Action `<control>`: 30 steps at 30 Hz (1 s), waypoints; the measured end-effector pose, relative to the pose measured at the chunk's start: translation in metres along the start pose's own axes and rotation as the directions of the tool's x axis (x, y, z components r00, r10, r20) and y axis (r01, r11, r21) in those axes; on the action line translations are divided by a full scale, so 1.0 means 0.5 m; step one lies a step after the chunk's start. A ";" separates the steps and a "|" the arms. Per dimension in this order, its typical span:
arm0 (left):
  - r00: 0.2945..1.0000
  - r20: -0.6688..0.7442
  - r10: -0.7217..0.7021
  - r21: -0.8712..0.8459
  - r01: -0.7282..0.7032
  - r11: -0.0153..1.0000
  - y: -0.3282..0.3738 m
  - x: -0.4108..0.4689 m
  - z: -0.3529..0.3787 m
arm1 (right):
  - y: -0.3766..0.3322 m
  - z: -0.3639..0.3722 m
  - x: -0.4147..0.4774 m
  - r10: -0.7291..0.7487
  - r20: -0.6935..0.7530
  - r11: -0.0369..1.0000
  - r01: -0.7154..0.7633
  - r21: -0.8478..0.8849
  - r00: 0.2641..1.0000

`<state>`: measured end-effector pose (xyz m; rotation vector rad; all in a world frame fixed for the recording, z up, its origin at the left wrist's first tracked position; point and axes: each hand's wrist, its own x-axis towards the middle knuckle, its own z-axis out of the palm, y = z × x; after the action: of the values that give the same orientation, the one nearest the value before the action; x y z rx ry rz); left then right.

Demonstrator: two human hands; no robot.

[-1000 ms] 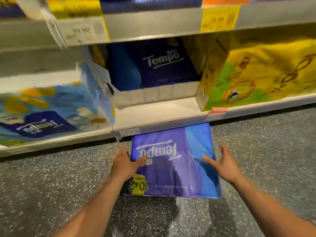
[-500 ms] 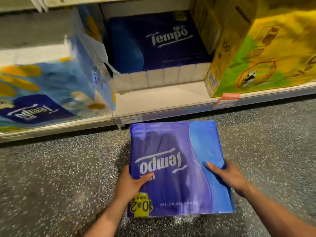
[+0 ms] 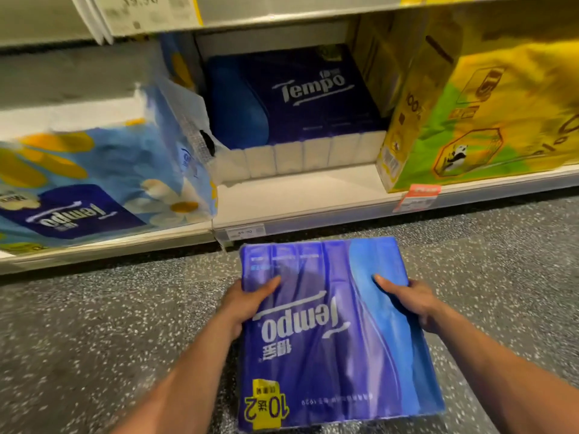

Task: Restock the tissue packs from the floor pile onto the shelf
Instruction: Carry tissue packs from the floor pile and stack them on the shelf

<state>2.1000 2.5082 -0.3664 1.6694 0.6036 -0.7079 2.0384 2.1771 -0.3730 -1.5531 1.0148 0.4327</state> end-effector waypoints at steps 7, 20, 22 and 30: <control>0.981 -0.154 0.116 0.121 -0.098 0.988 0.018 -0.053 -0.026 | -0.017 -0.033 -0.049 -0.140 -0.019 0.987 0.138 -0.081 0.990; 0.777 -0.217 0.591 -0.044 -0.613 0.789 0.227 -0.211 -0.059 | -0.224 -0.053 -0.213 -0.665 -0.219 0.746 0.650 -0.145 0.714; 0.724 -0.232 0.650 -0.036 -0.674 0.738 0.268 -0.226 -0.068 | -0.261 -0.060 -0.230 -0.725 -0.265 0.686 0.696 -0.211 0.635; 0.551 -0.183 0.814 0.079 -0.817 0.571 0.375 -0.238 -0.118 | -0.391 -0.074 -0.236 -0.851 -0.385 0.456 0.866 -0.207 0.356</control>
<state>2.1608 2.5259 -0.1456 1.7726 -0.0991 0.1705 2.1180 2.1759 -0.1560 -1.9590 0.3492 -0.7423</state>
